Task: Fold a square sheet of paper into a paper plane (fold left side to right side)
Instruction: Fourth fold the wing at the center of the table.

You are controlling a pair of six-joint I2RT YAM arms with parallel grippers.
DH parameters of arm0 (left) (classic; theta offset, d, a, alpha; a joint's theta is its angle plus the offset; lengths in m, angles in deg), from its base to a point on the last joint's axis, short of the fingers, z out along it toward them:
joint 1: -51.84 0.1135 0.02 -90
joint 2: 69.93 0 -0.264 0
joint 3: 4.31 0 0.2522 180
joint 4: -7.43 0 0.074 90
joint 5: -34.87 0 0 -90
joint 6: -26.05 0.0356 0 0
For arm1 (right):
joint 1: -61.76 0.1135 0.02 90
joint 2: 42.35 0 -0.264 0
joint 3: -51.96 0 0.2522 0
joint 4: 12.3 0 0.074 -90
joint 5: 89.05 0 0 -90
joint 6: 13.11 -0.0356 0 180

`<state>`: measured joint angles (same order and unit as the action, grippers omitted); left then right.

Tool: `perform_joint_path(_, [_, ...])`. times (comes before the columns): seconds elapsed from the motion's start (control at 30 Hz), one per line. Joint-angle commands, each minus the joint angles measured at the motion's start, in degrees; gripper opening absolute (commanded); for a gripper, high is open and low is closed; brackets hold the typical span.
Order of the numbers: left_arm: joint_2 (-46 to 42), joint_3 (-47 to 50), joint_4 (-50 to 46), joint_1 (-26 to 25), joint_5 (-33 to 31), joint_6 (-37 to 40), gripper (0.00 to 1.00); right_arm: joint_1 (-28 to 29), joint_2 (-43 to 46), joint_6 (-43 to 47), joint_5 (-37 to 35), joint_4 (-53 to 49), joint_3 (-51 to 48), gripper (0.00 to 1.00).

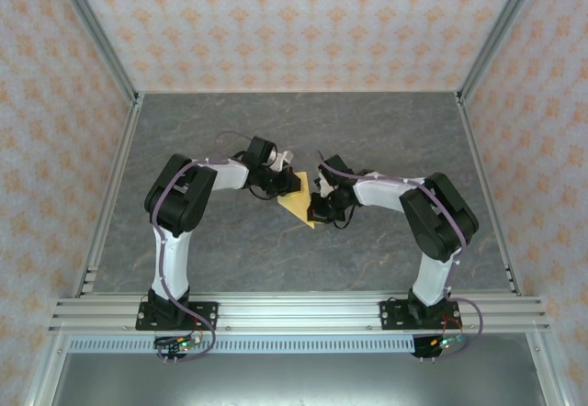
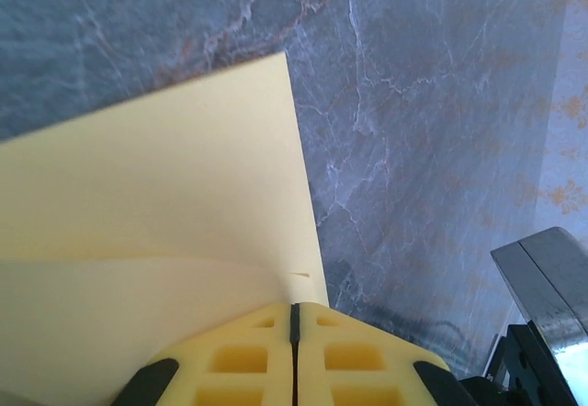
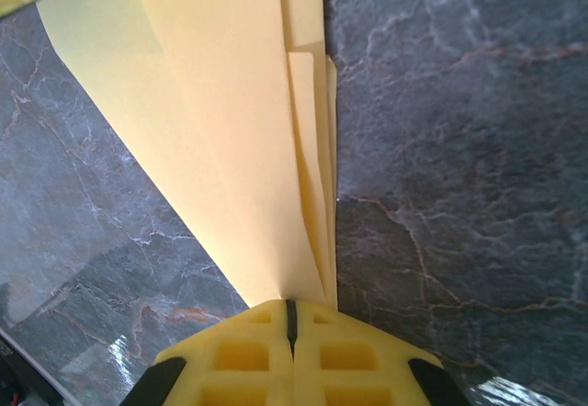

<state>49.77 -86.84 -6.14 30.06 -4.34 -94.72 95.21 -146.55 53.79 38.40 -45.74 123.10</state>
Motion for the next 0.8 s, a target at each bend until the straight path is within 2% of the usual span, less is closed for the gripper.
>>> perform_joint_path(0.0, [2.5, -2.9, -2.4, 3.3, -4.4, 4.3, 0.06, -0.8, -3.0, 1.0, -9.3, -10.9, -2.5, 0.00])
perform_joint_path(0.77, [11.2, -16.7, -8.2, 11.8, 0.0, 8.9, 0.10, -0.8, -1.7, 0.9, -9.3, -11.1, -2.9, 0.00])
